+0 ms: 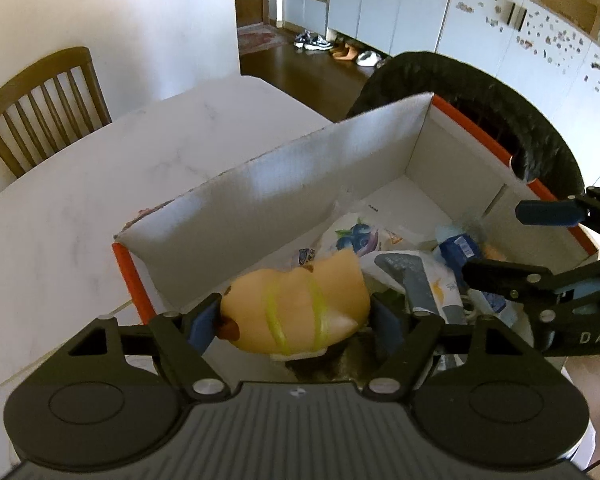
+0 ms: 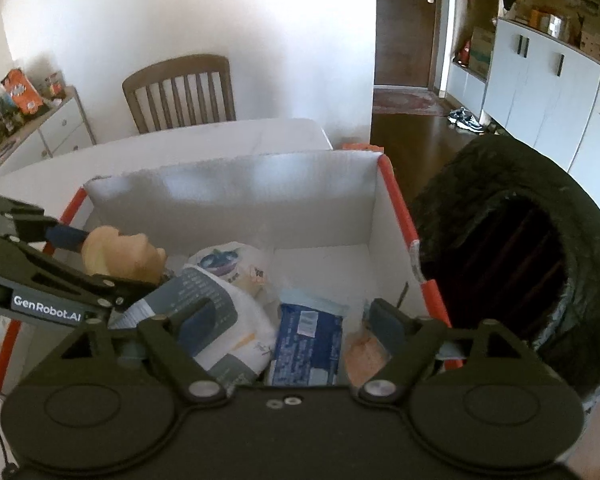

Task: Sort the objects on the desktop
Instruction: 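Open left tool to drop the bread toy while right tool releases the baby packet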

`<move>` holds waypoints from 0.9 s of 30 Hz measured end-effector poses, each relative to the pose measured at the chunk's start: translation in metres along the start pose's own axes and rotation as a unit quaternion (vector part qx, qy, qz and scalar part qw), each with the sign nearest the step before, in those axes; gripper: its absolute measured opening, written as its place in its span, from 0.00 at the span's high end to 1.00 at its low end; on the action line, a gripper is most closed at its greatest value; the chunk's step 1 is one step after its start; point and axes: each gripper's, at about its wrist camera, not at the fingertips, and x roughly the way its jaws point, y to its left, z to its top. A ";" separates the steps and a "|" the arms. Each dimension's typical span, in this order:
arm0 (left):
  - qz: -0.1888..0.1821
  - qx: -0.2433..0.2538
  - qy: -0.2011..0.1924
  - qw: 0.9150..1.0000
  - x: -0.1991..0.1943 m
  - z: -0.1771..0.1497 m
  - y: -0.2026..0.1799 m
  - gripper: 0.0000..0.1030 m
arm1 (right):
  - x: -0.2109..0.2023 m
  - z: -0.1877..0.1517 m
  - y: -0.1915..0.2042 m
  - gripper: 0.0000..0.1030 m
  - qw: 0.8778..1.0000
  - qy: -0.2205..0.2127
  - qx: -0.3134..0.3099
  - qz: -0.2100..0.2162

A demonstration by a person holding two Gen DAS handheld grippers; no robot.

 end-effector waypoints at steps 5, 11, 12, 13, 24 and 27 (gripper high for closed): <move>-0.002 -0.006 -0.010 1.000 -0.012 -0.004 0.004 0.20 | -0.013 0.001 -0.001 0.18 1.000 -0.012 0.005 0.008; -0.012 -0.018 -0.020 1.000 -0.025 -0.008 0.006 0.20 | -0.027 0.001 -0.001 0.17 1.000 -0.022 0.009 0.018; -0.012 -0.018 -0.023 0.999 -0.027 -0.009 0.006 0.20 | -0.029 0.001 -0.001 0.16 1.000 -0.023 0.009 0.019; -0.013 -0.017 -0.025 0.999 -0.030 -0.010 0.005 0.20 | -0.030 0.001 -0.001 0.16 0.999 -0.024 0.010 0.020; -0.019 -0.025 -0.050 0.998 -0.057 -0.021 0.007 0.17 | -0.055 -0.004 0.011 0.14 0.999 -0.037 0.006 0.028; -0.020 -0.025 -0.058 0.998 -0.065 -0.024 0.009 0.17 | -0.063 -0.005 0.017 0.14 0.999 -0.042 0.005 0.032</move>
